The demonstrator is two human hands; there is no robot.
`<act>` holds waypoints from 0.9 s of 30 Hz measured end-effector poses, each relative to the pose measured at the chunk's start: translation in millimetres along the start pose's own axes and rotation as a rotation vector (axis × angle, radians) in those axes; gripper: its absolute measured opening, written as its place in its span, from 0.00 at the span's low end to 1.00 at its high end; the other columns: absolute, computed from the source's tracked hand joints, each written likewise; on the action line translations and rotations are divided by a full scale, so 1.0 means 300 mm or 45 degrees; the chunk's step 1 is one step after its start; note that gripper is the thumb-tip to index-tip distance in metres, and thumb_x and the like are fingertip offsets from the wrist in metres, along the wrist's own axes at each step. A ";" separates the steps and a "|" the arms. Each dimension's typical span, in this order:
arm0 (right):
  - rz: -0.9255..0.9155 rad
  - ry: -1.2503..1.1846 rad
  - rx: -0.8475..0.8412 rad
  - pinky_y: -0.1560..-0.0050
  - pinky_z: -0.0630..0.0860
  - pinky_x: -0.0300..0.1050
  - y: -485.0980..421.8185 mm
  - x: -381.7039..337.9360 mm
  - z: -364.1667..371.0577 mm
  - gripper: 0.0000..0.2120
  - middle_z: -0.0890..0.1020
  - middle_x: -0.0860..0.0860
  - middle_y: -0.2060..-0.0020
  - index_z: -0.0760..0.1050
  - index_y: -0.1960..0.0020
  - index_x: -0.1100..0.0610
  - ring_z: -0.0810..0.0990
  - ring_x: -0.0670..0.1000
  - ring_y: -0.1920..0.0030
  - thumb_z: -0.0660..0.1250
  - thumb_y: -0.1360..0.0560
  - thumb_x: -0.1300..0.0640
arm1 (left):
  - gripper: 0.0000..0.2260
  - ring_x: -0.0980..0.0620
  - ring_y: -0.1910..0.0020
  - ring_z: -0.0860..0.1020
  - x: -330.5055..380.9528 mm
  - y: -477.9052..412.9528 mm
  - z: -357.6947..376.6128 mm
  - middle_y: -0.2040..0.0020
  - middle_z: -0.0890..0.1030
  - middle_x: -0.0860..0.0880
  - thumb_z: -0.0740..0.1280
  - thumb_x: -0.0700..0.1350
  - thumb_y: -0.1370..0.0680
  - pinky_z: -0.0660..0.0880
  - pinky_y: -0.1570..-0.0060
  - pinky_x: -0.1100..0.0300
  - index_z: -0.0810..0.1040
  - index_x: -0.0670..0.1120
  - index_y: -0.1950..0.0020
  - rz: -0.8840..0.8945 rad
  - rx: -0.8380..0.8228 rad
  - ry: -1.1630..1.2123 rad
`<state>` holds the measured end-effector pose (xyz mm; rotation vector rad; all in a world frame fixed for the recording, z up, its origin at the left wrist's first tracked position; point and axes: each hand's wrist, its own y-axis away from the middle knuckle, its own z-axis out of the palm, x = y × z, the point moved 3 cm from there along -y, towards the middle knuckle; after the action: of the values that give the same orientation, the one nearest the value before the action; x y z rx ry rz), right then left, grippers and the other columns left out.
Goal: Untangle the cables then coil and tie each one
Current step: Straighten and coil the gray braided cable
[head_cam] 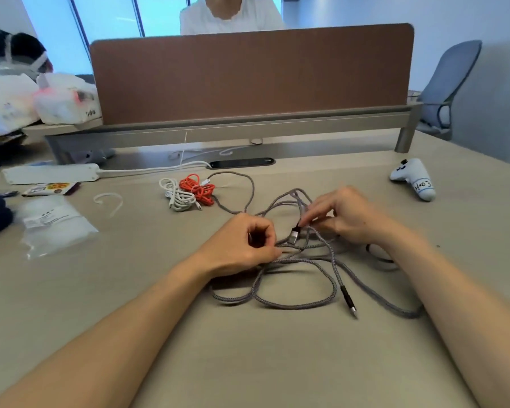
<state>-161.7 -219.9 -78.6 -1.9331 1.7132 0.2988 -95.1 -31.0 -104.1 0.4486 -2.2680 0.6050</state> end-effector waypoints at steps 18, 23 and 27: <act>-0.273 0.315 0.511 0.63 0.70 0.45 -0.003 -0.083 0.015 0.11 0.85 0.50 0.64 0.84 0.50 0.52 0.76 0.55 0.63 0.67 0.28 0.50 | 0.08 0.56 0.70 0.73 0.101 -0.030 0.033 0.69 0.81 0.49 0.67 0.47 0.23 0.68 0.67 0.65 0.79 0.44 0.60 -0.320 0.229 0.505; -0.215 0.171 0.516 0.66 0.73 0.45 0.005 -0.069 0.013 0.09 0.82 0.47 0.69 0.84 0.57 0.54 0.76 0.48 0.69 0.68 0.25 0.51 | 0.10 0.53 0.69 0.81 0.099 -0.028 0.014 0.66 0.83 0.46 0.57 0.43 0.17 0.74 0.67 0.64 0.71 0.44 0.57 -0.353 0.320 0.842; -0.185 0.065 0.416 0.71 0.62 0.37 0.010 -0.059 0.011 0.14 0.73 0.45 0.78 0.81 0.63 0.55 0.69 0.47 0.74 0.67 0.24 0.49 | 0.12 0.54 0.76 0.72 0.086 -0.029 -0.023 0.72 0.76 0.48 0.54 0.44 0.17 0.69 0.69 0.60 0.74 0.43 0.55 -0.309 0.313 0.889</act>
<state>-167.0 -203.2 -73.2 -1.8207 1.5320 -0.0814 -104.3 -37.9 -78.5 0.5223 -1.4623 0.7723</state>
